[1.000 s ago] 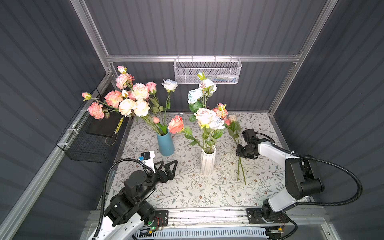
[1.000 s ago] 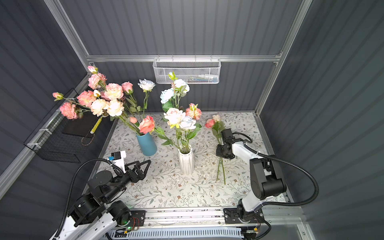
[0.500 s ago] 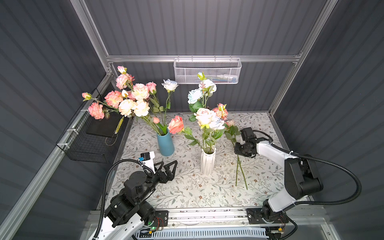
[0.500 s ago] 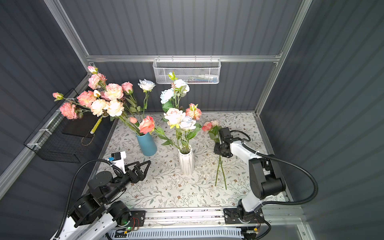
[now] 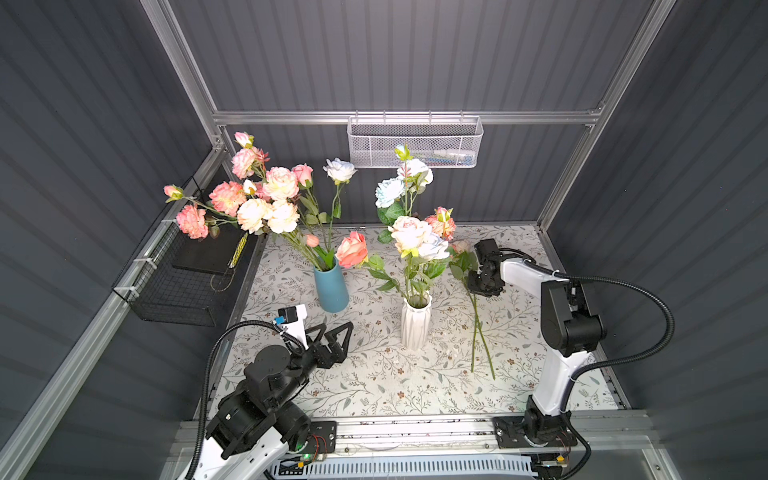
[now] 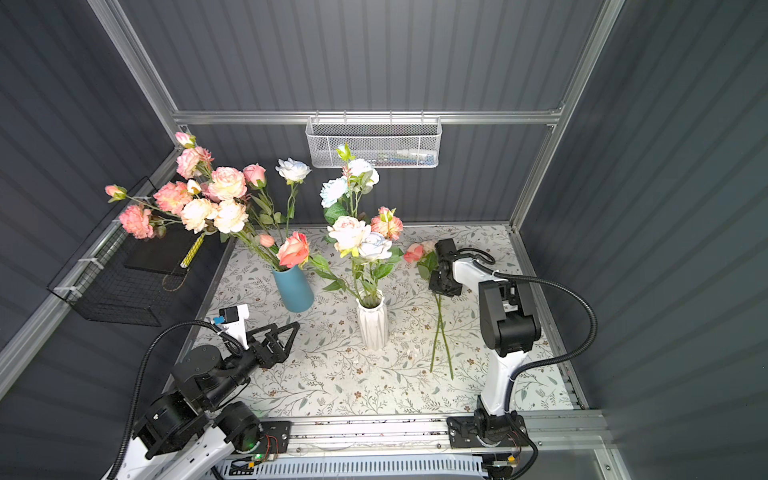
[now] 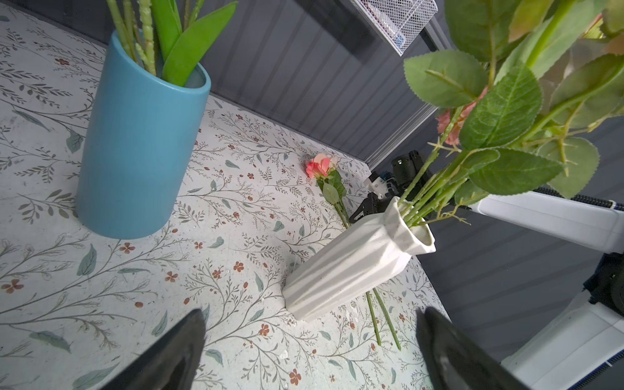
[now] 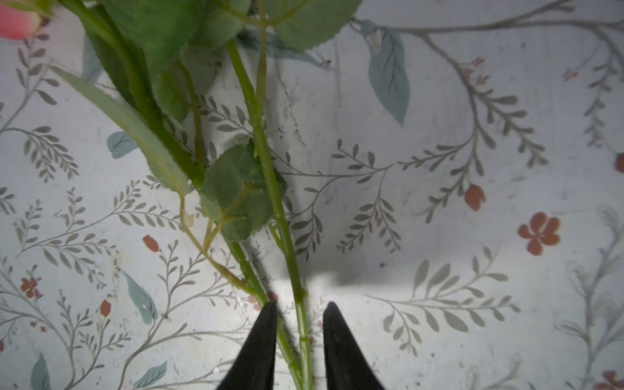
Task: Arrange the flowers into the vase
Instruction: 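Lower the right gripper onto the loose pink rose spray stems and close, then lift the pink rose spray upright and carry it toward the white vase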
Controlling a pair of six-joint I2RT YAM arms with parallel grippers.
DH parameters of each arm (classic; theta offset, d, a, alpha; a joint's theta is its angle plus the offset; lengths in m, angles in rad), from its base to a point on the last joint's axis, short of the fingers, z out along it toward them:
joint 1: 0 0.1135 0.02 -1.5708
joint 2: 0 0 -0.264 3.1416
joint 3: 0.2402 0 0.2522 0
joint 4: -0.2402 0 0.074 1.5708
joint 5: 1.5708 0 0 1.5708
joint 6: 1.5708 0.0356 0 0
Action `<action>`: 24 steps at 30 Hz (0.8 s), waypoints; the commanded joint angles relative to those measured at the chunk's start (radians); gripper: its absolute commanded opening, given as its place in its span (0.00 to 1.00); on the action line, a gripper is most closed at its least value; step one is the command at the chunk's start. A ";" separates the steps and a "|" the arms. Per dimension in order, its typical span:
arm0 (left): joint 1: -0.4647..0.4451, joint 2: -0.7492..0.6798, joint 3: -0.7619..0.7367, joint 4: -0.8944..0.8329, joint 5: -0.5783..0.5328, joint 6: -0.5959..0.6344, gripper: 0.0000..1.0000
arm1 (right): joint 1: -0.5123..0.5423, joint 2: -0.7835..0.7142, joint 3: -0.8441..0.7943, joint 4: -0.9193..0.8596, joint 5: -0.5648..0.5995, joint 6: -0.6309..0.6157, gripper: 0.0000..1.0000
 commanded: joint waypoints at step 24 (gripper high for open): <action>-0.003 -0.012 0.032 -0.032 -0.027 0.006 1.00 | -0.002 -0.249 -0.141 0.140 -0.007 -0.059 0.00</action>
